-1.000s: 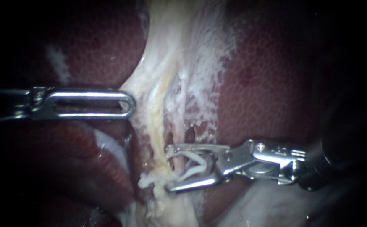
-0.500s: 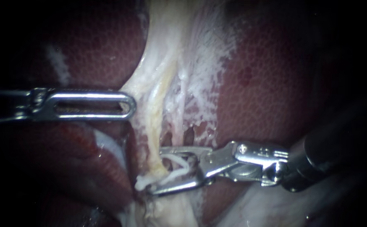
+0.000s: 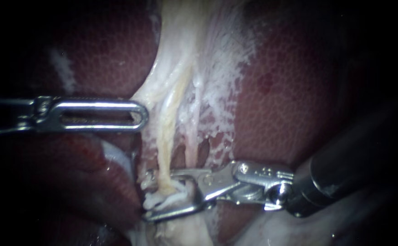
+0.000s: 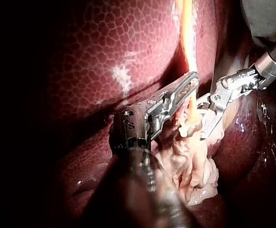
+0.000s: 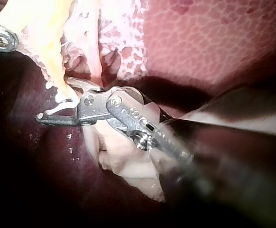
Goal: Clipping second clip left tube
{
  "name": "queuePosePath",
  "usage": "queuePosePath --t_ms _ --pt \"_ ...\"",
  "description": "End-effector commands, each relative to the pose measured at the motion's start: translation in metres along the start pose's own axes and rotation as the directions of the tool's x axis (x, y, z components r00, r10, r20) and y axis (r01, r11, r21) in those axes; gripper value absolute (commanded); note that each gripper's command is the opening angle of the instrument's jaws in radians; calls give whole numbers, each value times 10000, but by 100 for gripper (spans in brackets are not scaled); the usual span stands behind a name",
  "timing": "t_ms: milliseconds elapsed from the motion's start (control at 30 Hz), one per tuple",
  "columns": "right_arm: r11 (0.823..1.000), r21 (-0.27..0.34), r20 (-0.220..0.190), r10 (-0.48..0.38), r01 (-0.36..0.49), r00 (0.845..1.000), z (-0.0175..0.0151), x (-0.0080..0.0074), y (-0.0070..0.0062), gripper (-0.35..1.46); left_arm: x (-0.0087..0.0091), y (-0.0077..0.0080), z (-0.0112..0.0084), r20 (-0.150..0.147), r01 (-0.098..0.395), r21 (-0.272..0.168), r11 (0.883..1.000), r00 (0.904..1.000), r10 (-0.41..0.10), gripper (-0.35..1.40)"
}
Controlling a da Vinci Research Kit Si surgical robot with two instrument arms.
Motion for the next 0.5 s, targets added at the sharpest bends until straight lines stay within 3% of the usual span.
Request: queuePosePath --t_ms 33,367,400,500 --pt "10000 5 -4 -12 12 10000 -1 1 0 54 0 0 0 1 0 -2 10000 10000 0 -35" --pt "9998 -189 -68 34 -35 10000 -7 7 5 44 0 0 0 2 -1 -4 10000 10000 1 -35" --pt "9996 -278 -88 32 -35 10000 -8 7 6 37 0 0 0 2 -1 -5 10000 10000 1 -35" --pt "9987 -512 -110 37 -42 9999 -12 6 11 -17 0 0 0 2 -2 -6 10000 10000 2 -35"
